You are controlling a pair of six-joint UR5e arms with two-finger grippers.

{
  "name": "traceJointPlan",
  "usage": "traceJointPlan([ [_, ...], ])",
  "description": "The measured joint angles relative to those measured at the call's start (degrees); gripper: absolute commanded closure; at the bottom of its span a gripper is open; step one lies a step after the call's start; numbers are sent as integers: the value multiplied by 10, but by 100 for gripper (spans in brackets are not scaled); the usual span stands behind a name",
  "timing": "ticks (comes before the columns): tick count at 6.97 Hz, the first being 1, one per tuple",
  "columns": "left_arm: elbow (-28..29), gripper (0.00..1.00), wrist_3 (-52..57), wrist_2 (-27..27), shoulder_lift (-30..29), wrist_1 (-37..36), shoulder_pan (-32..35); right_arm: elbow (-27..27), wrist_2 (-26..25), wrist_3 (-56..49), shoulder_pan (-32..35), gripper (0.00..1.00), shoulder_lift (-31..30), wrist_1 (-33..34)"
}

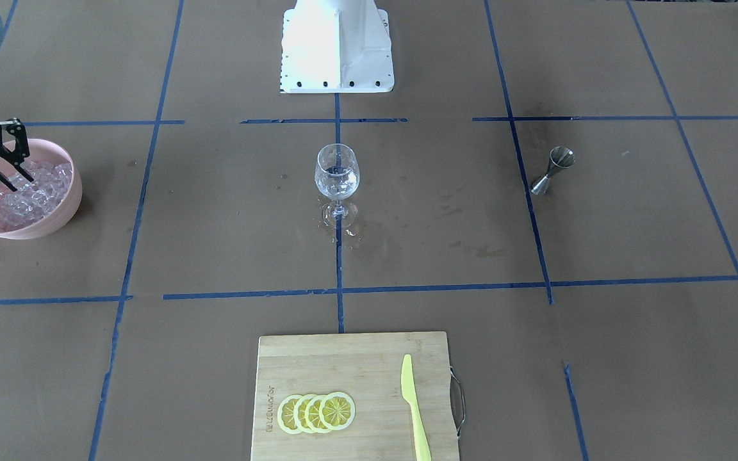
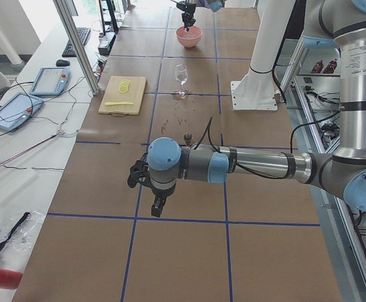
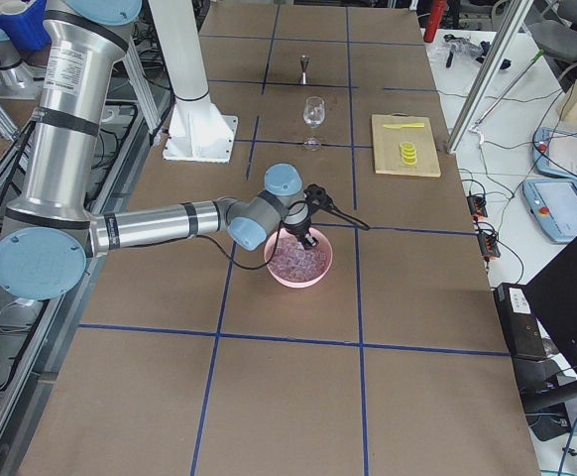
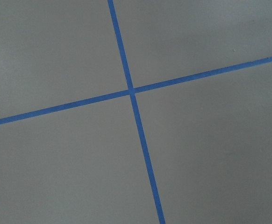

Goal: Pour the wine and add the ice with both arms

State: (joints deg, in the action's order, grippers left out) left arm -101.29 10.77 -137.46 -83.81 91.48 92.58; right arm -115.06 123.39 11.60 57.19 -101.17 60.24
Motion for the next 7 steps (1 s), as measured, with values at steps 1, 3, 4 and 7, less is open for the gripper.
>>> traceJointPlan([
  [1, -1, 0, 1, 0, 0, 0, 0, -44, 5, 24, 2, 100, 48, 92],
  [3, -2, 0, 3, 0, -4, 3, -1, -76, -1, 181, -36, 100, 197, 231],
  [4, -1, 0, 3, 0, -7, 9, -2, -77, -21, 263, -75, 100, 271, 283],
  [7, -1, 0, 3, 0, -8, 17, -3, -56, -158, 434, -207, 100, 446, 414],
])
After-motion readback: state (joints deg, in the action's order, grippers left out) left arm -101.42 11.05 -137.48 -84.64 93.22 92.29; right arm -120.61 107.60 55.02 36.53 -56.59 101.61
